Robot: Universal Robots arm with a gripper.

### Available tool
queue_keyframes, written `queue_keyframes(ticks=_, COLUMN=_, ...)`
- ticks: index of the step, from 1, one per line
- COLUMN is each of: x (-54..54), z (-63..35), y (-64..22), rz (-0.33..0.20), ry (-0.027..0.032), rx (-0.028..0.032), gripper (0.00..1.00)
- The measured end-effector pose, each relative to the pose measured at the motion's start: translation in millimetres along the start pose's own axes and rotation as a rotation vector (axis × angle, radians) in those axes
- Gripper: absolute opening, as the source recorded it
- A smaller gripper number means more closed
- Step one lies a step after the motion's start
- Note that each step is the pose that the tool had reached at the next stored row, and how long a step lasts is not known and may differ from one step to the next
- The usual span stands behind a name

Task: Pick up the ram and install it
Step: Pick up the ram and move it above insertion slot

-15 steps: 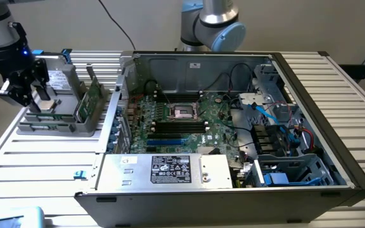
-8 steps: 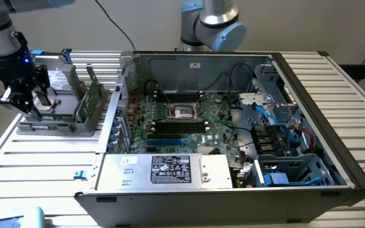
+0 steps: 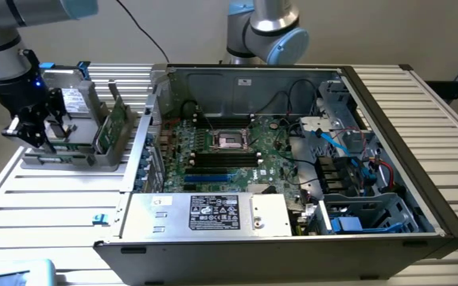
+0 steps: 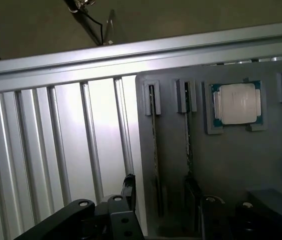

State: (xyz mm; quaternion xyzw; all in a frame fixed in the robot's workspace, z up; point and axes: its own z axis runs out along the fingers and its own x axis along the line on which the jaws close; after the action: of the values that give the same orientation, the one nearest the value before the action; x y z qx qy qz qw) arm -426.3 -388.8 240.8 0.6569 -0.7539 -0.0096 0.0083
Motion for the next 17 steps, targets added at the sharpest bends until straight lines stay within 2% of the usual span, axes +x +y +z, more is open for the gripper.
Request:
queue_keyframes(ticks=14, x=1.1, z=25.4, y=0.7, rz=0.000, ry=-0.0001, rx=-0.0002, gripper=0.51)
queue_keyframes(ticks=17, x=1.3, z=27.8, y=1.4, rz=0.000, ry=-0.0004, rx=0.0000, gripper=0.51)
